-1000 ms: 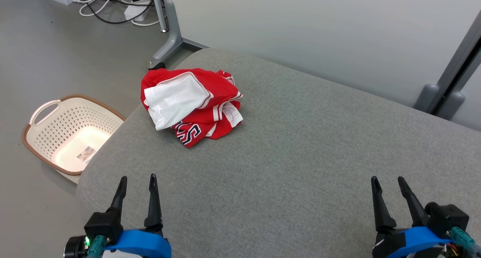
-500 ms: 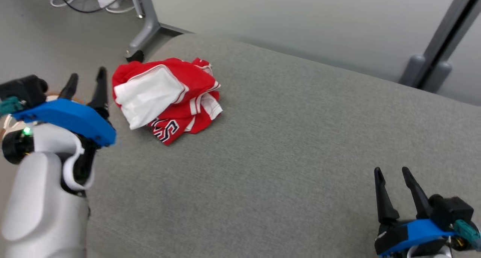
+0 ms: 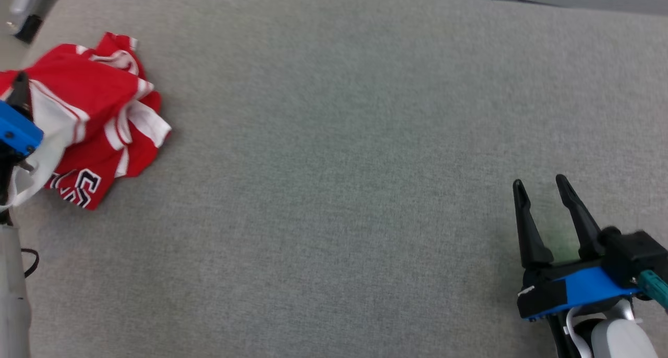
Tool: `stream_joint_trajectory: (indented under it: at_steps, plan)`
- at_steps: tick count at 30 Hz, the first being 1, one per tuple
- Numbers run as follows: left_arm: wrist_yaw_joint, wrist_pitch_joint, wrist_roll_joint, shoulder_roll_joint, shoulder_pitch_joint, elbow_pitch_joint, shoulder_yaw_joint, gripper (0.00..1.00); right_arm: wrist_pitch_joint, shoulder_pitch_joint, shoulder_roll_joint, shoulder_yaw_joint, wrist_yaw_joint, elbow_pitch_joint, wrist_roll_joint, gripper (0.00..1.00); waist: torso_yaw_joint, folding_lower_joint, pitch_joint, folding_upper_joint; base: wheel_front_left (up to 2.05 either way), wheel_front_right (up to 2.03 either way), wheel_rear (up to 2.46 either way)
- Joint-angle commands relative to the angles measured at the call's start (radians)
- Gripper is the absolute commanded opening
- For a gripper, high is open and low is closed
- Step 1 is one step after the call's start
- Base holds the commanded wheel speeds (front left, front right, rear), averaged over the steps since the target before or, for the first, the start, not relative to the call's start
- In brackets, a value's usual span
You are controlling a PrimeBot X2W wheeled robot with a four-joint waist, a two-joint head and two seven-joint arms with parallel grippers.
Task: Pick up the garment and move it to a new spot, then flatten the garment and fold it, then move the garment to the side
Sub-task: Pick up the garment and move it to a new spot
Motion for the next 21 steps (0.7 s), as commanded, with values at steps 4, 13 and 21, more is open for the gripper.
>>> stream_joint_trajectory:
  at_steps: [4,13,21]
  plan:
    - [0.022,-0.001,-0.019,0.014,-0.014,0.004,0.031,1.00,0.006,-0.018,-0.004,-0.003,0.000,-0.030,-0.005,1.00,-0.040,-0.0004,0.052,0.0000,0.00,0.00,0.00]
    - [0.067,0.177,-0.011,0.041,0.059,0.019,-0.010,0.00,-0.003,-0.048,-0.004,-0.001,0.000,-0.040,0.007,1.00,-0.090,-0.0004,0.101,0.0000,0.00,0.00,0.00]
    - [0.024,0.239,-0.005,0.101,0.074,-0.075,-0.035,0.00,-0.030,-0.040,-0.004,0.004,0.000,0.012,0.045,1.00,-0.091,-0.0004,0.020,0.0000,0.00,0.00,0.00]
